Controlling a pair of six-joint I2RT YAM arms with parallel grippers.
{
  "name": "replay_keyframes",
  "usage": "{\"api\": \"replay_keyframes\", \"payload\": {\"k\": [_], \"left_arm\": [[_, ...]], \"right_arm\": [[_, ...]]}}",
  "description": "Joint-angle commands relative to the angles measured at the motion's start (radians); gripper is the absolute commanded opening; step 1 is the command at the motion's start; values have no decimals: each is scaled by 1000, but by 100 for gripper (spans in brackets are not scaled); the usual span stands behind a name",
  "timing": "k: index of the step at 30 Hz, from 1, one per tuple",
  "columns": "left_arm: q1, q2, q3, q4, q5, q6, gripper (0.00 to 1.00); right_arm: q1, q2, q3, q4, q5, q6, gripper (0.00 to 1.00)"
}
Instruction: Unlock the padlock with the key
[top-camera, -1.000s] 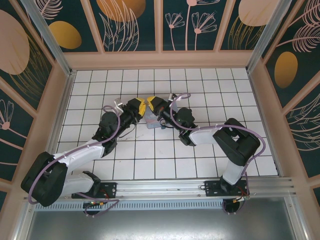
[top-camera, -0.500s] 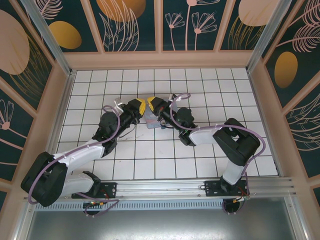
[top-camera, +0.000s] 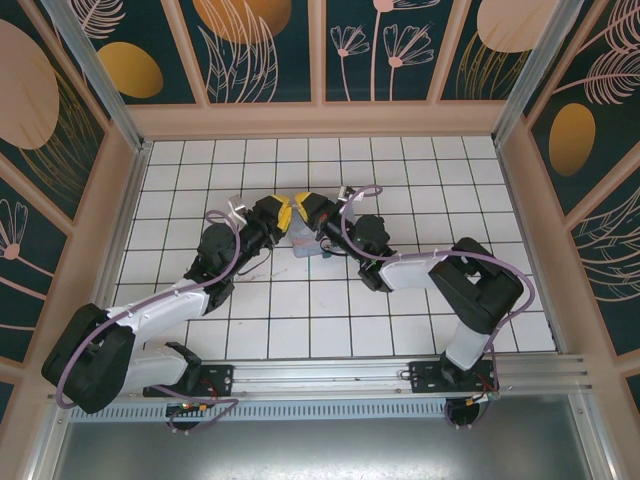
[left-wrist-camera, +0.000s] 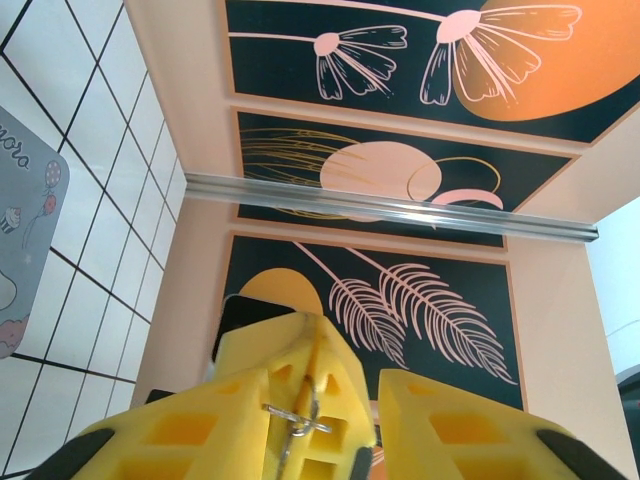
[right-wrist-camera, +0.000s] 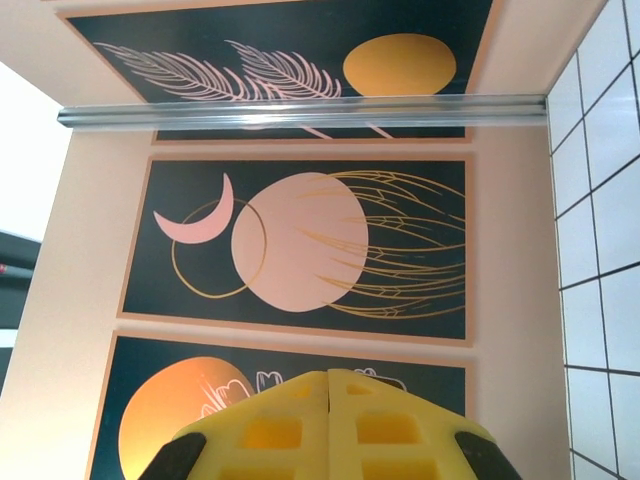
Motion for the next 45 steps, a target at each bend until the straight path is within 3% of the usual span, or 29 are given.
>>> {"api": "replay_keyframes", "payload": {"k": [1, 25, 33, 45], "left_arm": [[-2, -16, -10, 9, -13, 10, 34], [-2, -22, -18, 8, -32, 9, 20], [-2, -22, -19, -6, -45, 17, 30], [-1, 2, -13, 16, -29, 21, 18]], "right_arm": [[10, -39, 1, 35, -8, -45, 0], [21, -49, -25, 55, -28, -89, 0], [20, -61, -30, 46, -30, -94, 0], [21, -58, -18, 34, -38, -97, 0]]}}
